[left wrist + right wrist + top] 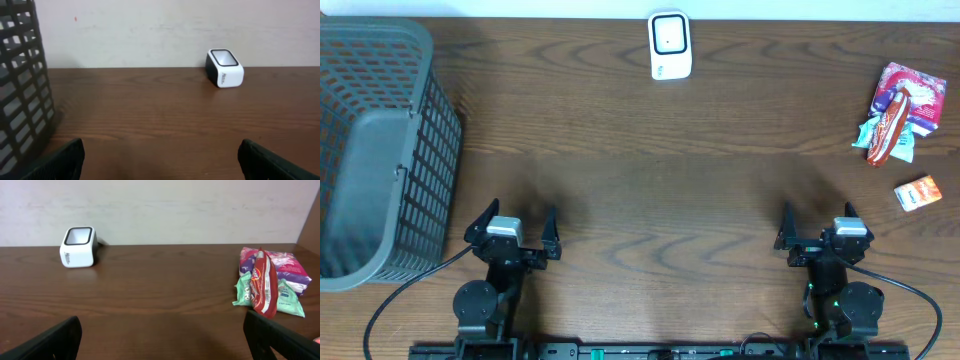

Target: Scan the item barcode

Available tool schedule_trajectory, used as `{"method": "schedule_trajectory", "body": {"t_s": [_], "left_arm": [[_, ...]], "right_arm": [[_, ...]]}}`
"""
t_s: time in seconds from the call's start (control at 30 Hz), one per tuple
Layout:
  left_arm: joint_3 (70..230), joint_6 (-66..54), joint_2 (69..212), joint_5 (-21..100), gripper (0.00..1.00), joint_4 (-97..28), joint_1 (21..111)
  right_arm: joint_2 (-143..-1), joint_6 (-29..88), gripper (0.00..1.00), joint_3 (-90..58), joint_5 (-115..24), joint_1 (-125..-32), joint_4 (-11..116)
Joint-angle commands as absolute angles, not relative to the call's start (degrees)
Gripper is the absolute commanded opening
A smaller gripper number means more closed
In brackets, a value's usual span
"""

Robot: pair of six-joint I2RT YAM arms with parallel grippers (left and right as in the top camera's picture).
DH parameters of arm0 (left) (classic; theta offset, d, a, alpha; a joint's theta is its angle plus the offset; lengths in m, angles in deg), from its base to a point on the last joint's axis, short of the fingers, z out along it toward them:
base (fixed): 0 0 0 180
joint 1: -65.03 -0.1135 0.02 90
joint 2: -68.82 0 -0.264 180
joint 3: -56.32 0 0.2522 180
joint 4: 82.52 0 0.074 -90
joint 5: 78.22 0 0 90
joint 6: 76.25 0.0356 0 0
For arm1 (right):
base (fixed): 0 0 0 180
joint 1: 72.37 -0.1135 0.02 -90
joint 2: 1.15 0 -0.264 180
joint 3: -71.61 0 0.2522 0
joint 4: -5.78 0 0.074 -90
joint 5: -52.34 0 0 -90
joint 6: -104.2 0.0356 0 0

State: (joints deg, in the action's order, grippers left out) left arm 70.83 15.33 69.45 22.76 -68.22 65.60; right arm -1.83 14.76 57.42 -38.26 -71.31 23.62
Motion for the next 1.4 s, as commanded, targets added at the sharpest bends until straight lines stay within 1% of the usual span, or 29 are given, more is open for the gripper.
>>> {"method": "schedule_trajectory", "body": {"t_s": [0.0, 0.37, 1.37], "left_arm": [[70.3, 15.7, 68.9, 19.5, 0.97, -64.9, 65.5], [70.3, 14.8, 68.9, 12.4, 0.97, -64.3, 65.5], [70.3, 14.8, 68.9, 12.8, 0.97, -64.5, 65.5]], "right_arm": [[-1.5, 13.9, 0.99, 57.5, -38.4, -71.0, 23.8], [-1.5, 13.9, 0.99, 57.5, -38.4, -71.0, 23.8], [-1.5, 13.9, 0.99, 57.5, -38.4, -71.0, 23.8]]}}
